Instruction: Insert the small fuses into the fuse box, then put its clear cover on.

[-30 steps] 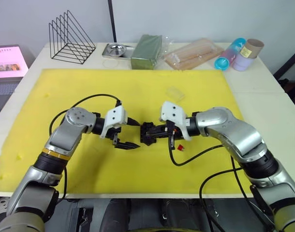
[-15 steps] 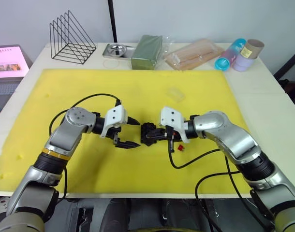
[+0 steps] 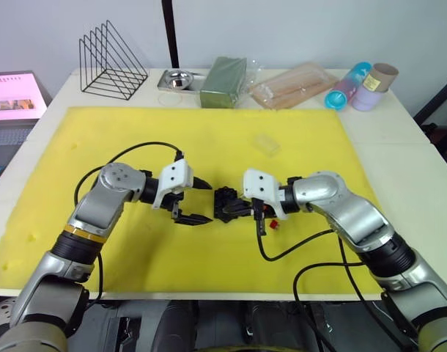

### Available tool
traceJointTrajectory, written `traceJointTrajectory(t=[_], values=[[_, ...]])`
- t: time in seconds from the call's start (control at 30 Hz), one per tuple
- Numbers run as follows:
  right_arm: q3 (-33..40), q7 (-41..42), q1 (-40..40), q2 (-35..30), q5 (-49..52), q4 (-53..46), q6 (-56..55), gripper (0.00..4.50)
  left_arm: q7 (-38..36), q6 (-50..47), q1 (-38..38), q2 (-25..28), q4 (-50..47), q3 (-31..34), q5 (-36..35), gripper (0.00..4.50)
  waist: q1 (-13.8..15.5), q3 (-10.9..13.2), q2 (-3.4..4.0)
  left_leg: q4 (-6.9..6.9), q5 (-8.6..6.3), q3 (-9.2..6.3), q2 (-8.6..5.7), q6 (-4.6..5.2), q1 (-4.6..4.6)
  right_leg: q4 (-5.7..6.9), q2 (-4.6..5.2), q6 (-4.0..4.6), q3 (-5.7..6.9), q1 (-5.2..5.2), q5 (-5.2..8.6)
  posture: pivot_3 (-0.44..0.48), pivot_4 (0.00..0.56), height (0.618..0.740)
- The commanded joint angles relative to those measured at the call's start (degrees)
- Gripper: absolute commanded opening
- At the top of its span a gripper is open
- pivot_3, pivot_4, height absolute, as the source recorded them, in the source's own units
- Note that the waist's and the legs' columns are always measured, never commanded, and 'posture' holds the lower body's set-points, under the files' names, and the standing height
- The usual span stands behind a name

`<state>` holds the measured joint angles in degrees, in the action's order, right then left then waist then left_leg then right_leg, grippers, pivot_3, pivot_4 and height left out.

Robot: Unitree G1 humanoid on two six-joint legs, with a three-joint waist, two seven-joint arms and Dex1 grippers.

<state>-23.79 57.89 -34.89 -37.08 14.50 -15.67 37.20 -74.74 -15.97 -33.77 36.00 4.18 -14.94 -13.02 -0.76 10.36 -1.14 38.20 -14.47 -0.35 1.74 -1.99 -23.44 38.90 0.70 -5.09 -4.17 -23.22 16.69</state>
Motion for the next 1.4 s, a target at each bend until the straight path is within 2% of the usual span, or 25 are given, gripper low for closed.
traceJointTrajectory(t=[0.03,0.3,0.43,0.6,0.7,0.9,1.07,1.23,1.4], values=[[2.48,0.56,-1.10,-0.16,1.80,-1.57,3.03,0.05,0.21,-0.05,-1.60,-0.07,-0.96,1.26,-0.61,4.50,-0.02,0.00,0.00,0.00,0.00,0.00,0.00,0.00,0.00,0.00,0.00,0.00,0.00,0.00,0.00,0.000,0.150,0.740],[10.53,1.31,-3.94,-1.02,10.38,-6.46,10.96,0.05,-0.67,-2.71,-2.60,0.42,-2.83,3.36,-3.50,4.50,-0.16,0.03,0.01,-0.04,0.00,0.01,0.02,0.00,-0.05,0.00,0.00,0.00,-0.01,-0.09,0.00,0.000,0.150,0.740],[14.40,1.87,-3.98,-4.64,12.11,-8.32,11.99,0.05,-3.34,-7.22,-3.17,3.92,-4.99,5.86,-7.07,4.50,-0.15,0.05,0.00,-0.04,0.00,0.01,0.02,0.00,-0.06,-0.02,0.00,0.01,-0.01,-0.10,0.00,0.000,0.150,0.740],[19.98,3.25,-1.79,-12.82,11.67,-8.46,9.24,0.05,-5.97,-13.09,-4.22,10.83,-4.16,9.79,-10.34,4.50,-0.27,0.06,0.00,-0.09,0.00,0.03,0.02,0.00,-0.06,-0.05,0.00,0.02,-0.02,-0.13,0.02,0.000,0.150,0.740],[23.51,4.66,1.12,-17.91,11.58,-7.91,7.38,0.68,-7.22,-12.36,-3.53,14.89,-1.96,11.36,-9.73,4.50,-0.25,0.07,0.00,-0.16,-0.01,0.03,0.02,0.01,-0.06,-0.11,0.00,0.04,-0.01,-0.13,0.04,0.000,0.150,0.740],[35.83,9.54,11.83,-29.00,11.41,-4.02,3.96,2.69,-9.55,-8.90,-3.55,24.02,8.33,13.70,-6.41,4.50,-0.22,0.10,0.01,-0.19,-0.01,0.09,0.03,0.01,-0.07,-0.16,0.00,0.07,-0.02,-0.16,0.05,0.000,0.150,0.740],[40.38,9.98,18.61,-31.34,10.22,-0.92,0.63,4.47,-10.18,-5.92,-2.97,25.93,14.25,14.75,-5.14,4.50,-0.24,0.10,0.01,-0.21,-0.01,0.15,0.08,0.01,-0.06,-0.23,0.00,0.11,-0.03,-0.15,0.08,0.000,0.150,0.740],[42.75,8.88,22.12,-30.93,9.79,-0.13,-0.59,4.49,-10.22,-4.55,-2.20,25.75,16.26,15.08,-4.21,4.50,-0.22,0.10,0.02,-0.22,-0.01,0.20,0.08,0.01,-0.07,-0.24,0.00,0.11,-0.07,-0.17,0.08,0.000,0.150,0.740],[41.73,7.18,20.89,-30.08,11.06,-2.02,-0.03,4.49,-9.52,-4.88,-3.24,23.02,16.79,14.22,-4.34,4.50,-0.21,0.10,0.02,-0.21,-0.01,0.19,0.09,0.01,-0.07,-0.24,0.01,0.10,-0.07,-0.16,0.07,0.000,0.150,0.740]])
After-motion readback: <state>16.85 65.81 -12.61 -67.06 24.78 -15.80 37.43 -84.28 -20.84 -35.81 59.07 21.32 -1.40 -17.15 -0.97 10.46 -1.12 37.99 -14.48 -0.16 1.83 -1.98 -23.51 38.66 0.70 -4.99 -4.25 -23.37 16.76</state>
